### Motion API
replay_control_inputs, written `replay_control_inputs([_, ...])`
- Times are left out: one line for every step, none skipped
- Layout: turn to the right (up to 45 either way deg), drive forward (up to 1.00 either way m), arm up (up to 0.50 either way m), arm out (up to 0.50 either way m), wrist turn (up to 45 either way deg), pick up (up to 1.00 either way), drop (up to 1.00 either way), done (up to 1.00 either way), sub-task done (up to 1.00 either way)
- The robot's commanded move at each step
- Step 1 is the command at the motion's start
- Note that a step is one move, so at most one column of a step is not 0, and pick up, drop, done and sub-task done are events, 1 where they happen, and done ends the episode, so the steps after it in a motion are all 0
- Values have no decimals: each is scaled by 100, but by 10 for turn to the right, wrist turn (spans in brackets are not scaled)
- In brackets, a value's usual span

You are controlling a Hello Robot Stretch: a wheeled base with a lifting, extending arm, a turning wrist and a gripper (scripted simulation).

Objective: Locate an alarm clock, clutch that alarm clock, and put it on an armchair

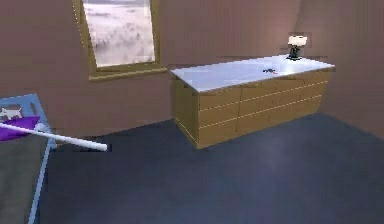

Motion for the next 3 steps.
replay_control_inputs([-90, 0, 0, 0, 0, 0, 0, 0, 0])
replay_control_inputs([0, 35, 0, 0, 0, 0, 0, 0, 0])
replay_control_inputs([-210, 0, 0, 0, 0, 0, 0, 0, 0])
